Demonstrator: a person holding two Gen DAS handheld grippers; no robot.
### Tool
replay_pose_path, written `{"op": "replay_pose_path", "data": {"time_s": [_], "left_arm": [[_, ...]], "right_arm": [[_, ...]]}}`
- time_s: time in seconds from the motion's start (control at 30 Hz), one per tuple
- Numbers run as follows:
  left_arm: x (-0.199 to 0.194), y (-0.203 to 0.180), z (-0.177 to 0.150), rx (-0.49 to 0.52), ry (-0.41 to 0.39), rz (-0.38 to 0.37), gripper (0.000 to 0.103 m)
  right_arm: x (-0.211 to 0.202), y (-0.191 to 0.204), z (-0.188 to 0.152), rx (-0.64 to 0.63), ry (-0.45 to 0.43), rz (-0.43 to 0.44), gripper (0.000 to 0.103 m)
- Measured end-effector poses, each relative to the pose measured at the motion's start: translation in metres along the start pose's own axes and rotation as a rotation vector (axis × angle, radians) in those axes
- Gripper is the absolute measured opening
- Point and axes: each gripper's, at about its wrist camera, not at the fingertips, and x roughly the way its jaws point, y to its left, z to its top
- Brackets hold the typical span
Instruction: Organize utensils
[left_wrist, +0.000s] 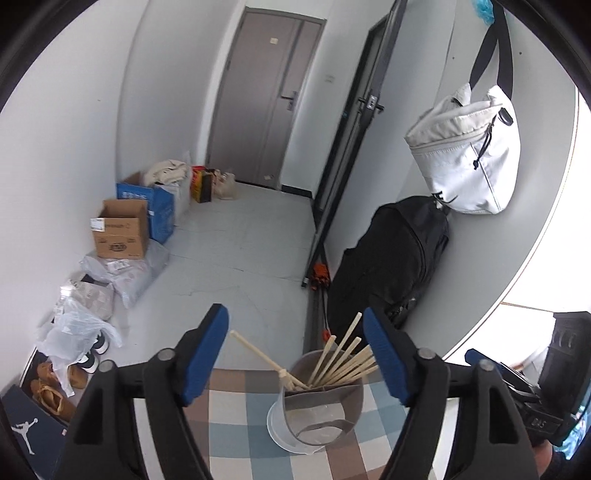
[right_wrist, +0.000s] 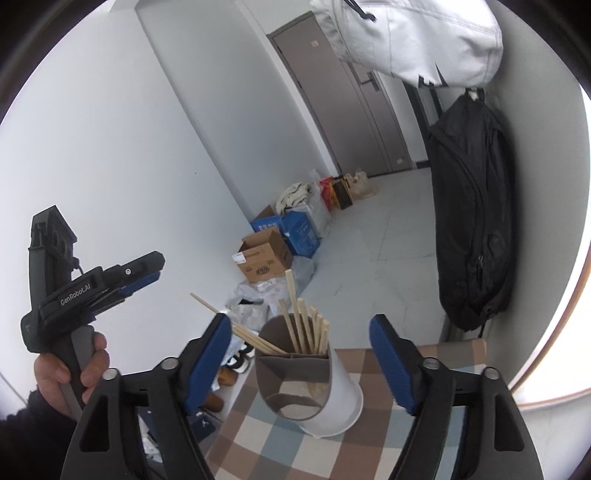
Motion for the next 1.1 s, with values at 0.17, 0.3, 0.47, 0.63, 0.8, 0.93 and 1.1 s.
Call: {"op": "replay_pose_path", "data": {"time_s": [0.17, 0.3, 0.47, 0.63, 0.8, 0.93, 1.1], "left_arm": [[-0.015, -0.003, -0.01, -0.007, -0.044, 0.061, 0.073], [-0.028, -0.009, -0.019, 0.017, -0.09, 0.119, 0.078], [-0.042, -0.014, -0.039, 0.035, -0.141, 0.155, 0.087], [-0.046, -0.021, -0.06, 0.061, -0.147, 0.186, 0.087], [-0.05, -0.027, -0.079, 0.071, -0.15, 0.202, 0.088], [-0.051, -0.027, -0.095, 0.079, -0.161, 0.23, 0.088], [-0.047, -0.025, -0.111, 0.089, -0.148, 0.239, 0.088]], "right_arm": [[-0.014, 0.012, -0.006, -0.049, -0.042, 0.017, 0.093], [-0.031, 0.022, -0.015, -0.094, -0.117, 0.019, 0.103], [-0.046, 0.031, -0.03, -0.148, -0.17, 0.008, 0.103], [-0.057, 0.035, -0.046, -0.177, -0.217, 0.001, 0.103], [-0.065, 0.037, -0.067, -0.232, -0.241, -0.013, 0.103], [-0.069, 0.034, -0.083, -0.239, -0.251, -0.024, 0.103], [-0.075, 0.028, -0.098, -0.216, -0.254, -0.037, 0.103]]}}
